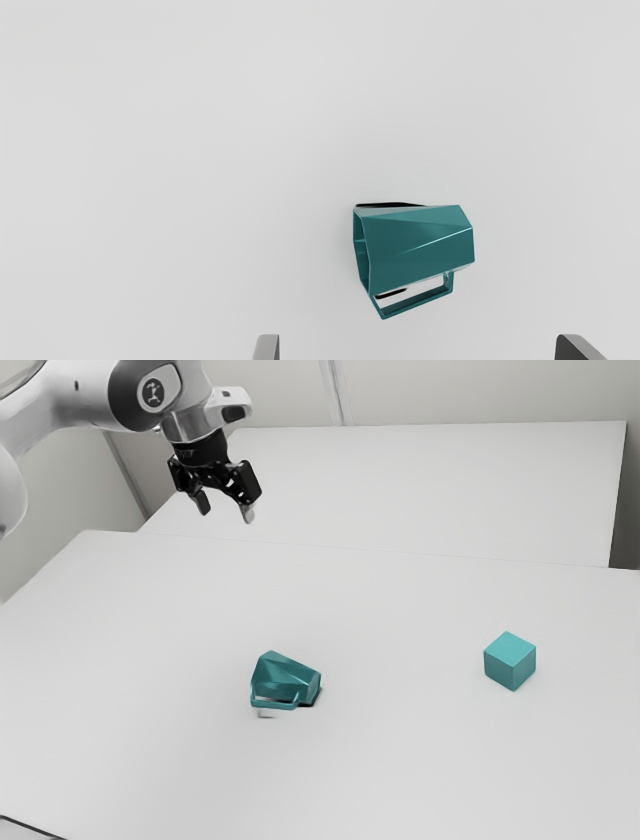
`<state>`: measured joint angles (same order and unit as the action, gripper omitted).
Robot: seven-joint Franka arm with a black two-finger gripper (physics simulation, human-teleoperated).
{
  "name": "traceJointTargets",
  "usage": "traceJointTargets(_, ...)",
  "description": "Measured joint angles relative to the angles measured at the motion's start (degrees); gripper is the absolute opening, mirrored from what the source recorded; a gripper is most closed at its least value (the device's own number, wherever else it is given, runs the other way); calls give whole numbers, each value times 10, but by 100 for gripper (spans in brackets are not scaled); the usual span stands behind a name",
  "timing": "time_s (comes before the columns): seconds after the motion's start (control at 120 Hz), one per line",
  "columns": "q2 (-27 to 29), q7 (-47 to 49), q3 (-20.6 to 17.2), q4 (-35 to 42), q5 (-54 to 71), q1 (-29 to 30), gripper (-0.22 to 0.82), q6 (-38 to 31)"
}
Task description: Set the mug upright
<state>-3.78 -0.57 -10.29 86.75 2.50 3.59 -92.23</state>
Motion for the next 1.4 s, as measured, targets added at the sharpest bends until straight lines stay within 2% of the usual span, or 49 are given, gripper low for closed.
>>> traceJointTargets(0.433,5,1,0,13,-22,14,60,6)
traceJointTargets(0.825,29,-1,-1,156,-119,70,60,3)
traceJointTargets(1.192,32,-147,2,316,-275,112,60,-127)
traceJointTargets(1.4,12,-244,2,353,-355,138,60,-175)
